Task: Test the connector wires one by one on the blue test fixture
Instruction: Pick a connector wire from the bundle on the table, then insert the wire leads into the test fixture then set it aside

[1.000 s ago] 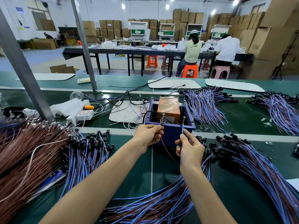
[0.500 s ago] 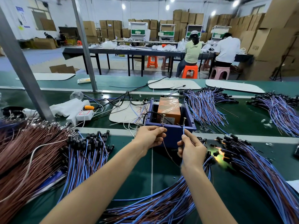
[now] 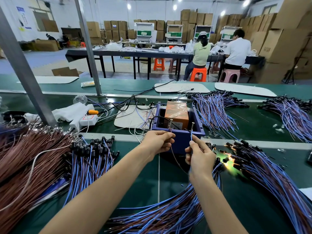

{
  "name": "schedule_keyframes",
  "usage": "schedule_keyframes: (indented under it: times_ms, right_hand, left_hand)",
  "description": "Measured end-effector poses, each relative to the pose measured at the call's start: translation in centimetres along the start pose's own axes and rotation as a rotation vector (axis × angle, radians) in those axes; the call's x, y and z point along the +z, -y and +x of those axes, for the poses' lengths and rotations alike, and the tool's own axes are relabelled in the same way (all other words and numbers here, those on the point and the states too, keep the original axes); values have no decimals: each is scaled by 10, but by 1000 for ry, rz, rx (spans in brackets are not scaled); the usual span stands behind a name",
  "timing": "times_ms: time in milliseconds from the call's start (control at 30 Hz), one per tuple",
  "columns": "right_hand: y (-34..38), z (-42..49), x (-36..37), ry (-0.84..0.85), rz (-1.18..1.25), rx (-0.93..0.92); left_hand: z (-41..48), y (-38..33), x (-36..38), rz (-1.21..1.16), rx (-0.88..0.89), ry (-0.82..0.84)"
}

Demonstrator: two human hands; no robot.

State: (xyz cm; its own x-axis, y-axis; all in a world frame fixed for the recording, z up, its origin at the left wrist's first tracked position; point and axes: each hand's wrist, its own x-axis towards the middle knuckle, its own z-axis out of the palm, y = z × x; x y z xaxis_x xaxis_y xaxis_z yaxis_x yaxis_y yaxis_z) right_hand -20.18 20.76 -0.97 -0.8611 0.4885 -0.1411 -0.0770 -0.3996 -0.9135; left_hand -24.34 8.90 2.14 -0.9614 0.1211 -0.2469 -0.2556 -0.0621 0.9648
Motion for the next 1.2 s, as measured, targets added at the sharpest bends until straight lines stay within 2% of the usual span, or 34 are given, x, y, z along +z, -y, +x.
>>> schedule_keyframes:
  times_ms: [100, 267, 400, 533, 600, 667, 700, 767, 900, 933, 1000, 1100, 1133, 1200]
  right_hand:
    - [2, -6, -3, 59, -49, -21]
    - [-2, -30, -21, 366, -319, -99]
    - [-2, -40, -43, 550, -598, -270]
    - [8, -37, -69, 620, -878, -446]
    - [9, -32, -80, 653, -1117, -657]
    - [7, -27, -87, 584, -1309, -868]
    - [7, -25, -89, 509, -1347, -890]
    - [9, -19, -94, 343, -1358, -851]
    - [10, -8, -96, 78, -1314, -846]
    - [9, -6, -94, 64, -1297, -860]
    - [5, -2, -89, 135, -1275, -866]
    - [4, 3, -85, 334, -1424, -634]
    - [2, 4, -87, 379, -1503, -577]
    - [-2, 5, -91, 422, -1578, -500]
  left_hand:
    - [-8, -2, -1, 2, 18, 37]
    - [-37, 8, -8, 20, 105, 241]
    - [-62, 10, -23, -44, 199, 187]
    - [-87, 0, -46, -31, 404, 110]
    - [-100, -1, -57, 38, 509, 77]
    - [-114, 4, -66, 112, 569, 68]
    - [-120, 8, -69, 148, 591, 76]
    - [-131, 21, -73, 287, 663, 94]
    - [-149, 47, -86, 807, 1033, 205]
    - [-153, 57, -90, 843, 1016, 276]
    - [-162, 64, -94, 797, 798, 454]
    - [-161, 78, -105, 810, 610, 618]
    - [-158, 81, -111, 978, 638, 620]
    - [-150, 75, -125, 1273, 794, 347]
